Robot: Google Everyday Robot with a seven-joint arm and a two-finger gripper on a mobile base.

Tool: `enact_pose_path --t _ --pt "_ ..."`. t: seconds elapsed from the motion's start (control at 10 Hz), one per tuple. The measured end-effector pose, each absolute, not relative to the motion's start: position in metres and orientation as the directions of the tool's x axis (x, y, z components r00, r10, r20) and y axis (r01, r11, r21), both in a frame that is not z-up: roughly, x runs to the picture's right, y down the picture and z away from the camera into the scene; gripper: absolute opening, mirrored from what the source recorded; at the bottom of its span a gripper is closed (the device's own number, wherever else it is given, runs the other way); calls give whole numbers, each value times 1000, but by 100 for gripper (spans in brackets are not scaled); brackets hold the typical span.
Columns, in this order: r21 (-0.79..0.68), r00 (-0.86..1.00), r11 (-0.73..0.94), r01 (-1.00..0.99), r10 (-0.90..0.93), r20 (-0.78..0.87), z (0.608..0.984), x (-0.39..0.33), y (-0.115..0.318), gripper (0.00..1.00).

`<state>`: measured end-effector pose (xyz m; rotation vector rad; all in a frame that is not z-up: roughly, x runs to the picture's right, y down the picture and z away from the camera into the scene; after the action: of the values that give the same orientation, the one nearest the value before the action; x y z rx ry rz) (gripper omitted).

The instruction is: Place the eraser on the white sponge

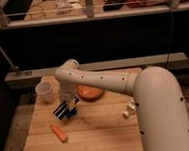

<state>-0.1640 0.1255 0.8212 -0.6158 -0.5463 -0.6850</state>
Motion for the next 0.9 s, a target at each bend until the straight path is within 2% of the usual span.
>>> enact_pose_path --t 0.9 --pt "-323 619 578 750 -439 651 831 -167 128 0"
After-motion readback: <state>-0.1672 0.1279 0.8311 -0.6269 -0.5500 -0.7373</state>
